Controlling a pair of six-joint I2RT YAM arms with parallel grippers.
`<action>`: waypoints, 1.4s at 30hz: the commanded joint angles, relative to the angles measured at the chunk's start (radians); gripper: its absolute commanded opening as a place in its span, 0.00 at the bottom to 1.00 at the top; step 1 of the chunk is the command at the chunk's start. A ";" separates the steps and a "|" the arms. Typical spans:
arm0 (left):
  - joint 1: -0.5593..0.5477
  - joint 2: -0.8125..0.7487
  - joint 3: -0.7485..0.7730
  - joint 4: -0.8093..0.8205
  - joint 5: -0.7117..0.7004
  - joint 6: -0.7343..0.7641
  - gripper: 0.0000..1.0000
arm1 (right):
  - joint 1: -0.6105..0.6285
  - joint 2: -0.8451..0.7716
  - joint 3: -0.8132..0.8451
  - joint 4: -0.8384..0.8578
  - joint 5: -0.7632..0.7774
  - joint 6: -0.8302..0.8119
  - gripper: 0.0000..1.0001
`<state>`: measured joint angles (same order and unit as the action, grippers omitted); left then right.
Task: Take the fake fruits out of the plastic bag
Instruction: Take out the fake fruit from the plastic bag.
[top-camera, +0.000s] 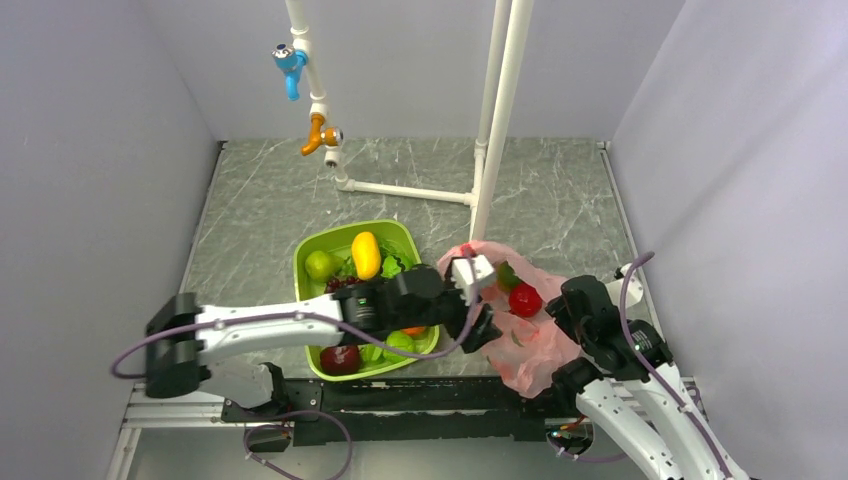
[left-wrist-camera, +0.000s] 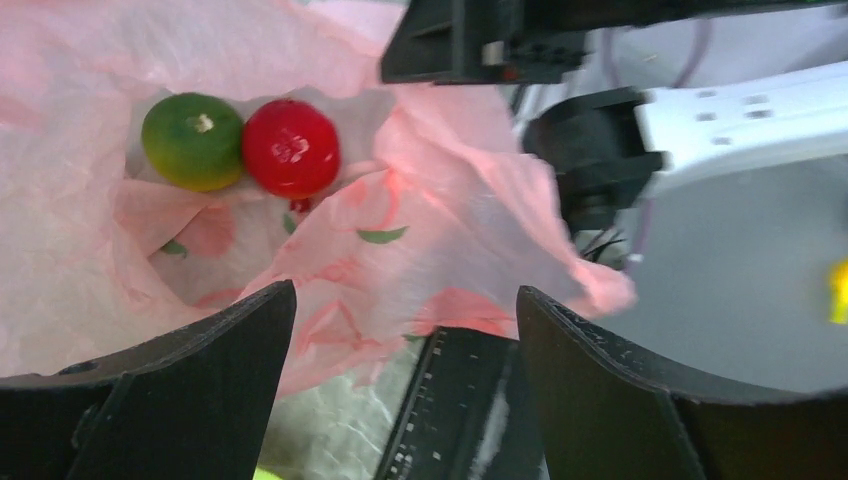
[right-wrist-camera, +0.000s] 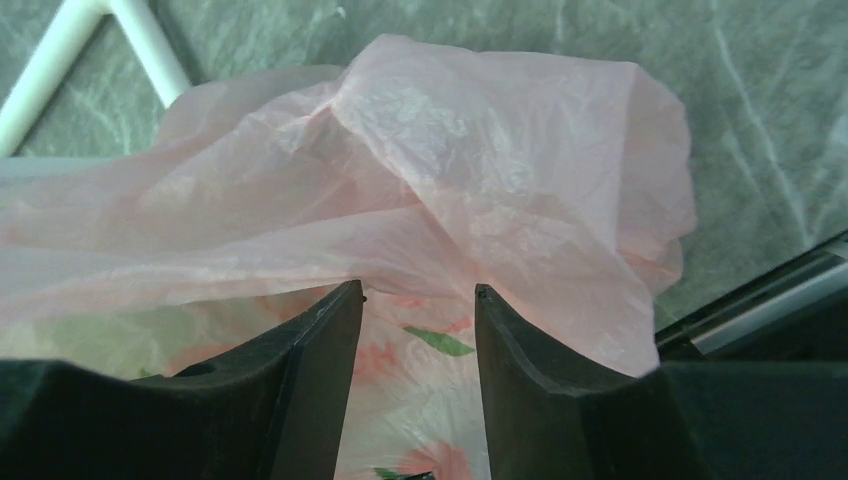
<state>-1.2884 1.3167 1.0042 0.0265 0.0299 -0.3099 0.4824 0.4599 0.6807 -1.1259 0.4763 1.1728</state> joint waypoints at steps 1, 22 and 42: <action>-0.011 0.176 0.138 0.030 -0.088 0.098 0.85 | -0.001 0.062 0.061 -0.106 0.103 0.084 0.47; -0.019 0.754 0.522 0.006 -0.451 0.164 0.94 | -0.002 -0.154 0.168 -0.057 0.164 -0.074 0.45; 0.012 0.843 0.583 -0.008 -0.365 0.167 0.59 | -0.001 -0.119 0.293 -0.017 0.297 -0.238 0.99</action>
<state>-1.2808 2.1750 1.5711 0.0223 -0.3565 -0.1493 0.4808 0.3283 0.9207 -1.2026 0.7059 1.0008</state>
